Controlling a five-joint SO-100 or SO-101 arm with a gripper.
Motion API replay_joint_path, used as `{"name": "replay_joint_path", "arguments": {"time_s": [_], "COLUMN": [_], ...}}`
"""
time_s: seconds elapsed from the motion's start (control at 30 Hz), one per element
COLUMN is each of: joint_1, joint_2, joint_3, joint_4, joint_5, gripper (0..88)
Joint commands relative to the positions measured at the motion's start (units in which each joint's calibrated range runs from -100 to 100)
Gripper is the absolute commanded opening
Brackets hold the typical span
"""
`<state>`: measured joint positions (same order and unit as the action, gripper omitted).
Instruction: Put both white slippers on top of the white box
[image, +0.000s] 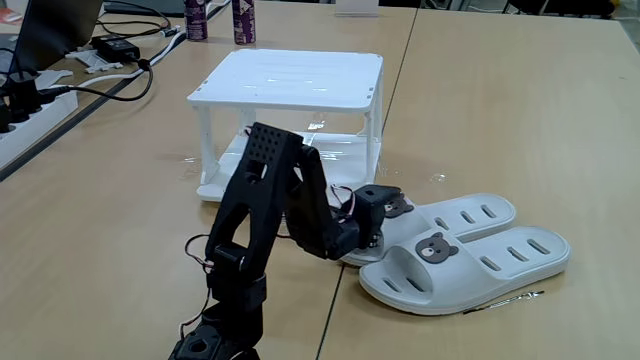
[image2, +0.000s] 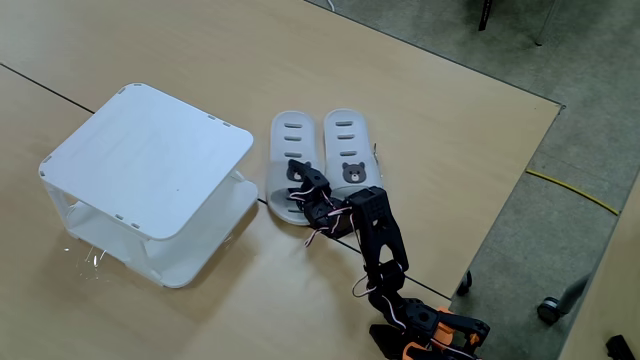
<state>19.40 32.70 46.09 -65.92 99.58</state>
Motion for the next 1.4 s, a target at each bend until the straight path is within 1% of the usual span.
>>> {"name": "replay_joint_path", "arguments": {"time_s": [0.0, 0.17, 0.2, 0.23, 0.3, 0.33, 0.5, 0.63, 0.7, 0.8, 0.97, 1.17, 1.37], "joint_1": [2.06, 4.28, 4.37, 4.37, 4.86, 4.86, 4.69, 4.28, 4.37, 4.94, 4.94, 4.94, 4.86], "joint_2": [0.83, 3.1, 3.1, 3.1, 3.1, 3.1, 0.49, -9.94, -16.17, -27.19, -41.41, -53.86, -56.81], "joint_3": [-6.17, -11.31, -11.86, -12.04, -12.04, -11.95, -10.41, -8.34, -6.44, -5.54, -9.24, -21.06, -35.85], "joint_4": [-1.12, -1.12, -1.12, -1.12, -1.12, -1.12, -1.12, 0.0, 3.97, 14.15, 27.44, 45.91, 59.19], "joint_5": [0.42, 0.42, 0.42, 0.42, 0.42, 0.42, 0.42, 0.42, 0.42, 0.42, 0.42, 0.42, 0.42], "gripper": [26.3, 26.1, 23.9, 18.6, 2.2, 0.7, 0.7, 0.8, 0.8, 0.8, 0.8, 0.8, 0.8]}}
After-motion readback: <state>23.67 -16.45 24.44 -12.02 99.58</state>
